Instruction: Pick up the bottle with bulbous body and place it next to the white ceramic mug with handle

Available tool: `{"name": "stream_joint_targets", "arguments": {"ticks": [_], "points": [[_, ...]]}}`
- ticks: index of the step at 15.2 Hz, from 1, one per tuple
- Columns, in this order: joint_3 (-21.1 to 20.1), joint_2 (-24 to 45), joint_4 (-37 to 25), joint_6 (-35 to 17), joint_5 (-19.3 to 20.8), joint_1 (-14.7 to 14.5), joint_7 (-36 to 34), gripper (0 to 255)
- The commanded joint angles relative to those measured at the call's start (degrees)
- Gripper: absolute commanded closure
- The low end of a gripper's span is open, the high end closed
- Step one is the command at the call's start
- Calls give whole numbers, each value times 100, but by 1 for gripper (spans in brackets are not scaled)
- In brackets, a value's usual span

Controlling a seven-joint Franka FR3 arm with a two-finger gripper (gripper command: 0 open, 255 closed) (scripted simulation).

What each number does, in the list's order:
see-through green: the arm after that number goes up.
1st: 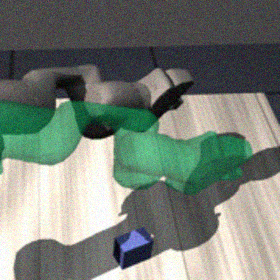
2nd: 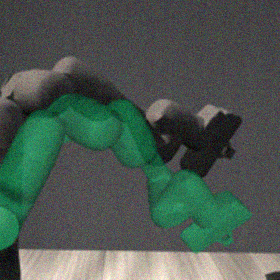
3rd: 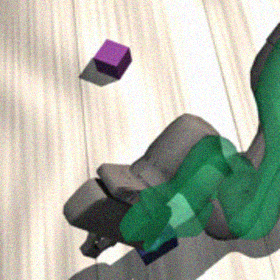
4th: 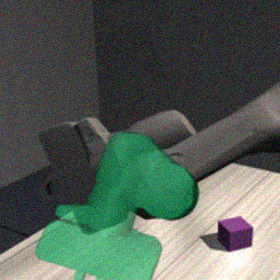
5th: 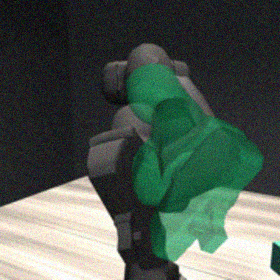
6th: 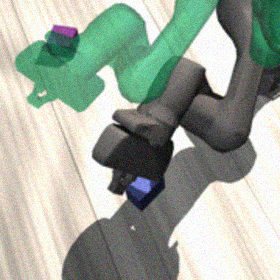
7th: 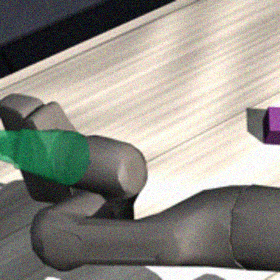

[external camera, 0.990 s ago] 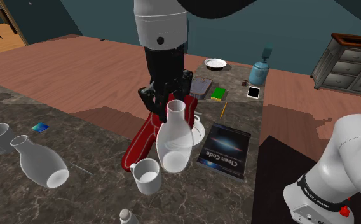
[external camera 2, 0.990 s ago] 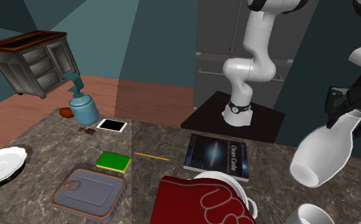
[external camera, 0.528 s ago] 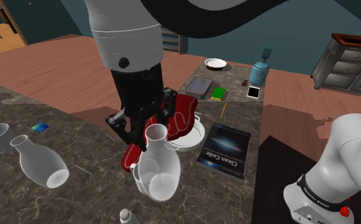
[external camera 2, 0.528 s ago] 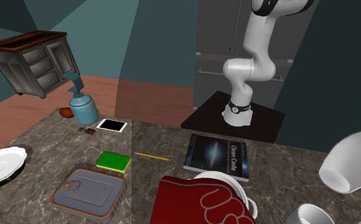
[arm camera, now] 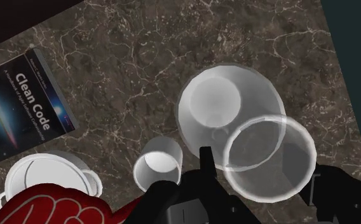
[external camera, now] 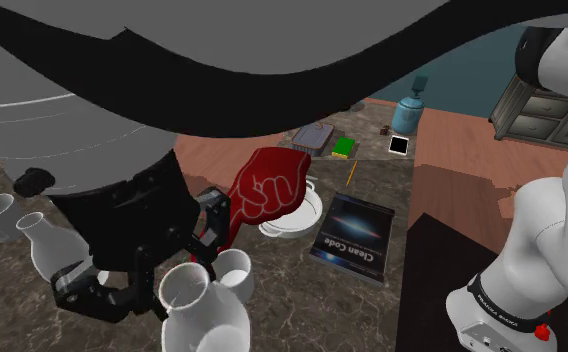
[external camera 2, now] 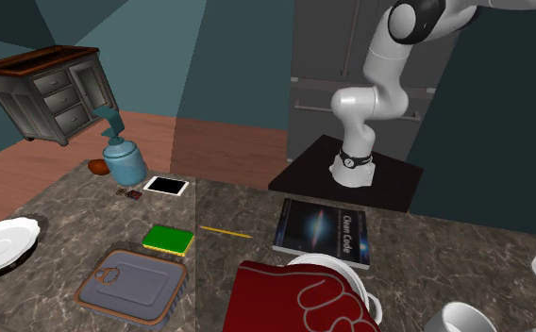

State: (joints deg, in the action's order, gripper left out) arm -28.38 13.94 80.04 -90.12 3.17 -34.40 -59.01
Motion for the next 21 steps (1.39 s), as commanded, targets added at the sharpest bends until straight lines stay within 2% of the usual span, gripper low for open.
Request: {"name": "stream_joint_targets", "arguments": {"ticks": [1,2,21], "points": [[-84,337,-423,114,165,-265,-317,255],[-120,576,-736,209,281,-438,-484,255],[-66,421,952,-1330,215,-263,-421,255]]}}
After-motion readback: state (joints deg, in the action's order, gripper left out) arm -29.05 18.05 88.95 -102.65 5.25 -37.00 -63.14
